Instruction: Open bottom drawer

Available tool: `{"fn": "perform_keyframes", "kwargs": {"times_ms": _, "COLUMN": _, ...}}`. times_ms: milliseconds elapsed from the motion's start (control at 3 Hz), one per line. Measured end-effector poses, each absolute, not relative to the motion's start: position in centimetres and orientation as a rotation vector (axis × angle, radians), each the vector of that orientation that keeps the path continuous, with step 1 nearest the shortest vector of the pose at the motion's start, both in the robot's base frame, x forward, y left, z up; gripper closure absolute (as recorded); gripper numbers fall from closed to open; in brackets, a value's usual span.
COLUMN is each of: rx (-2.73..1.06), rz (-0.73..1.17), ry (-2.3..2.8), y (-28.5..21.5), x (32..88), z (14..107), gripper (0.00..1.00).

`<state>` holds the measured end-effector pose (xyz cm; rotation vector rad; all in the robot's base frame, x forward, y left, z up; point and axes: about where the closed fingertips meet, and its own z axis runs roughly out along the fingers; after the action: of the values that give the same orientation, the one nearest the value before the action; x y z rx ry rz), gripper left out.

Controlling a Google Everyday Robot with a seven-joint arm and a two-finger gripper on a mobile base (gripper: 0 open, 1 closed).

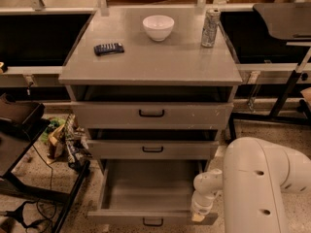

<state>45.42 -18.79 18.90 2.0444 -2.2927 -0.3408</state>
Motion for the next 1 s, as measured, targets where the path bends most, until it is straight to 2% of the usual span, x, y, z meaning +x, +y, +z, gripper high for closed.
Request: {"fn": "perform_keyframes", "kwargs": {"times_ms": 1000, "rx": 2.019, "rz": -0.43, "ry": -2.232, "y": -18.7, "x": 42.0, "z": 19.0, "gripper": 1.0}}
